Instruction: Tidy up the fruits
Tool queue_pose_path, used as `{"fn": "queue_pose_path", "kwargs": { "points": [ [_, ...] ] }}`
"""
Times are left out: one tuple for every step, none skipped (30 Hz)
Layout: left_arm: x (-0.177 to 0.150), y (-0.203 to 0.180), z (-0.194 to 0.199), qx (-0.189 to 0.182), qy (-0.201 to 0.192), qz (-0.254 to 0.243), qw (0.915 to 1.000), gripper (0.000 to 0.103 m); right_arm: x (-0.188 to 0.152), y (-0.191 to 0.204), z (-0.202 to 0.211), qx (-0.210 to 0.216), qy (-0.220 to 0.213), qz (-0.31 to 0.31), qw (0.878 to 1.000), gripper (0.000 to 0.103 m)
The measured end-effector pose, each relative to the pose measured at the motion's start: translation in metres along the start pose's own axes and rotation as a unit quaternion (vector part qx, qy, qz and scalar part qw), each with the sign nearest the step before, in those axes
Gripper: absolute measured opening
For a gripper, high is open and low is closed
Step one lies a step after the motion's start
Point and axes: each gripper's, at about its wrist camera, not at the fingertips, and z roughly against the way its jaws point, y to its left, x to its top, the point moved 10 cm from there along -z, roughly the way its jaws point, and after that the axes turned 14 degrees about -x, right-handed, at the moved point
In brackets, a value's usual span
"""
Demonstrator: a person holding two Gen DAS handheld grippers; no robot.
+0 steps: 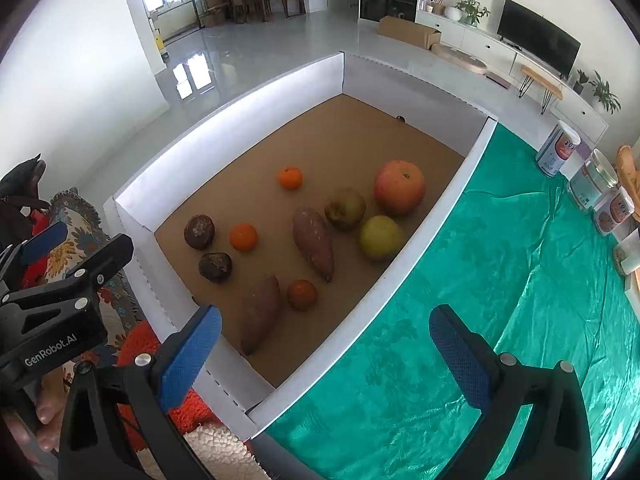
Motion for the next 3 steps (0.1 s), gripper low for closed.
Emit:
{"fn": "queue_pose_path", "kwargs": {
  "points": [
    [0.0001,-0.0008,0.0002,-0.007,-0.001,0.002,1.0000,0.102,0.0002,0.0009,-0.0005,0.002,0.000,0.001,1.000,0.103],
    [0.0004,-0.0011,0.0009,-0.008,-0.004,0.003,1.0000,0.102,0.0003,0.0019,-0.0010,0.002,0.000,0.001,1.000,0.103],
    [0.0011,-0.0009,0.0017,-0.002,-0.006,0.000,1.0000,0.102,0.0006,0.0027,-0.0015,0.002,0.000,0.002,1.000,0.103]
  ]
}}
